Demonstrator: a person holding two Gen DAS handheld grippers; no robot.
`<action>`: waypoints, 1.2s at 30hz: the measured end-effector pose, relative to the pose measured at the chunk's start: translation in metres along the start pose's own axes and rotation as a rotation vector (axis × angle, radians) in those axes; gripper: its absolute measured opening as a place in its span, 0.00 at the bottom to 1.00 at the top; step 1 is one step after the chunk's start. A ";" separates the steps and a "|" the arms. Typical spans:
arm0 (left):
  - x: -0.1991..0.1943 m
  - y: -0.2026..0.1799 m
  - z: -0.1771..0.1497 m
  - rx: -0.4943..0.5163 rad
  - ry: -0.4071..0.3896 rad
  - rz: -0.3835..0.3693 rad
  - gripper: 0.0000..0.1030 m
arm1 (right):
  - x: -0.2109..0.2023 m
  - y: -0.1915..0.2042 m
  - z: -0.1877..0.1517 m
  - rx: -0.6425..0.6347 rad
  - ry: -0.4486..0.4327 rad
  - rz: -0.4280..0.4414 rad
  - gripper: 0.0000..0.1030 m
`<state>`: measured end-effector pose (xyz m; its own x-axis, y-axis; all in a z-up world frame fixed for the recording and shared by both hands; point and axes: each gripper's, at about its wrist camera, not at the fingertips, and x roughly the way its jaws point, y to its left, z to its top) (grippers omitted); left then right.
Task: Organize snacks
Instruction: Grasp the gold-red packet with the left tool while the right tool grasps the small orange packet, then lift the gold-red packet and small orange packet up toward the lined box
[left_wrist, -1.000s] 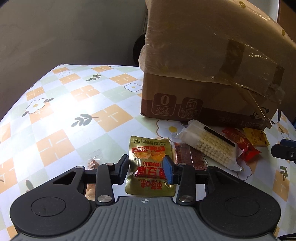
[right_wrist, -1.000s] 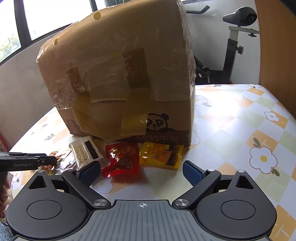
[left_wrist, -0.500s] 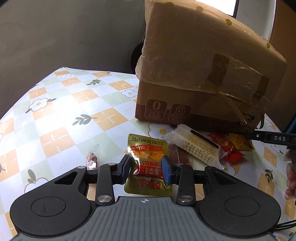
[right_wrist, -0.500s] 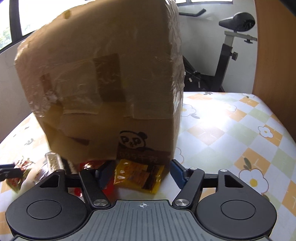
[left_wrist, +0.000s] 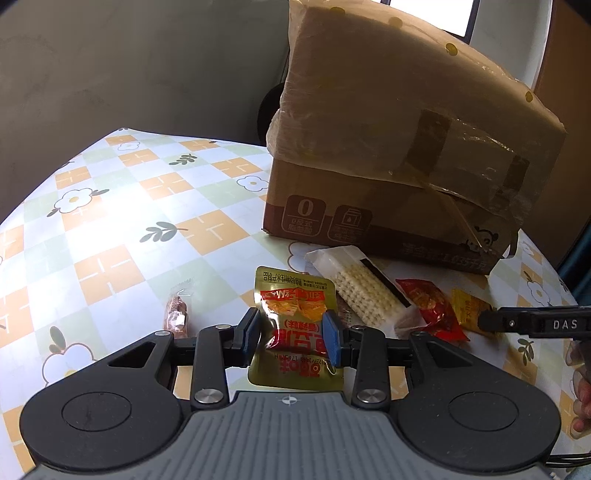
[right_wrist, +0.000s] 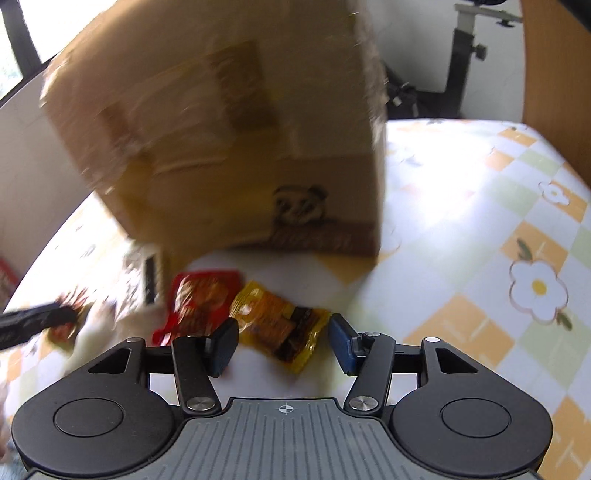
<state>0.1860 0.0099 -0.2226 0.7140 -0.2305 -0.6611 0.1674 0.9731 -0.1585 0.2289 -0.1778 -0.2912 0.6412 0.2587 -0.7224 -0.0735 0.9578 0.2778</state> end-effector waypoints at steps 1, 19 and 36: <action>0.000 0.000 0.000 -0.001 0.000 -0.005 0.38 | -0.002 0.003 -0.001 -0.030 0.005 -0.007 0.52; -0.007 -0.005 -0.006 0.008 0.002 -0.036 0.38 | 0.019 0.016 0.004 -0.307 -0.040 0.001 0.31; -0.006 -0.008 -0.006 0.038 -0.005 -0.047 0.38 | 0.011 -0.002 -0.015 -0.170 -0.169 -0.026 0.29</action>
<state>0.1758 0.0037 -0.2218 0.7084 -0.2760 -0.6496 0.2267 0.9606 -0.1609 0.2244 -0.1747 -0.3090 0.7620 0.2224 -0.6081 -0.1735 0.9749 0.1391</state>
